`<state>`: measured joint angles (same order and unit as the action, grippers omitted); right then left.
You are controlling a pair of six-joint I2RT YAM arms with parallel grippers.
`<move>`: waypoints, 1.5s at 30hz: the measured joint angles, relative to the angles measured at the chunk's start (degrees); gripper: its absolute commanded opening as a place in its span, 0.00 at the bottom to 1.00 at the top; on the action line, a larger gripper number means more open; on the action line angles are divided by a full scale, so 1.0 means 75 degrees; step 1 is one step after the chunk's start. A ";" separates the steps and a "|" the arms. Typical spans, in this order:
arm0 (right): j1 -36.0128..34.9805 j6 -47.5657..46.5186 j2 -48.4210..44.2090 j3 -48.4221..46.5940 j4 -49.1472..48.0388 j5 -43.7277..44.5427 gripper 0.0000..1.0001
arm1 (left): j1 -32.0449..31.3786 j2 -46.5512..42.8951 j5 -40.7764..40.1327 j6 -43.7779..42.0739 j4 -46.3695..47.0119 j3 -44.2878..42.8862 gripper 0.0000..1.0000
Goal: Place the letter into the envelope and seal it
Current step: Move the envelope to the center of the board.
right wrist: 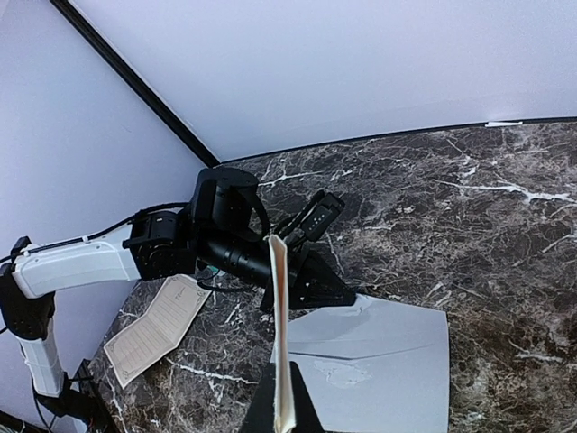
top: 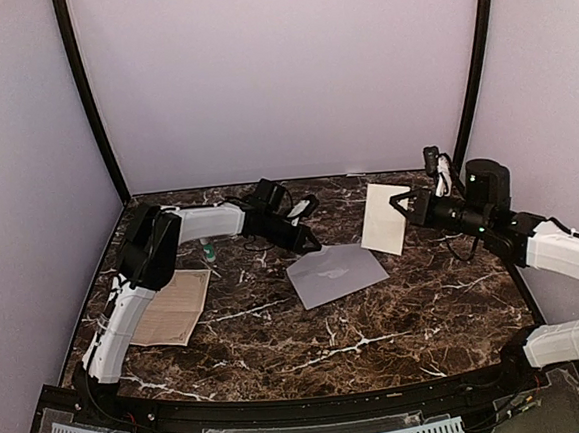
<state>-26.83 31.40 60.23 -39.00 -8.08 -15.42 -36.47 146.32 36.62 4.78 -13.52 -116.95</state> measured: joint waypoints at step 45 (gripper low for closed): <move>-0.1979 -0.1099 0.0702 -0.1708 0.1239 -0.1664 0.00 | -0.1798 -1.0754 -0.5383 0.4916 0.4205 1.0389 0.97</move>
<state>-41.67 23.16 65.49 -51.81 1.21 -27.90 -49.95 65.67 -3.75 41.65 18.02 -39.03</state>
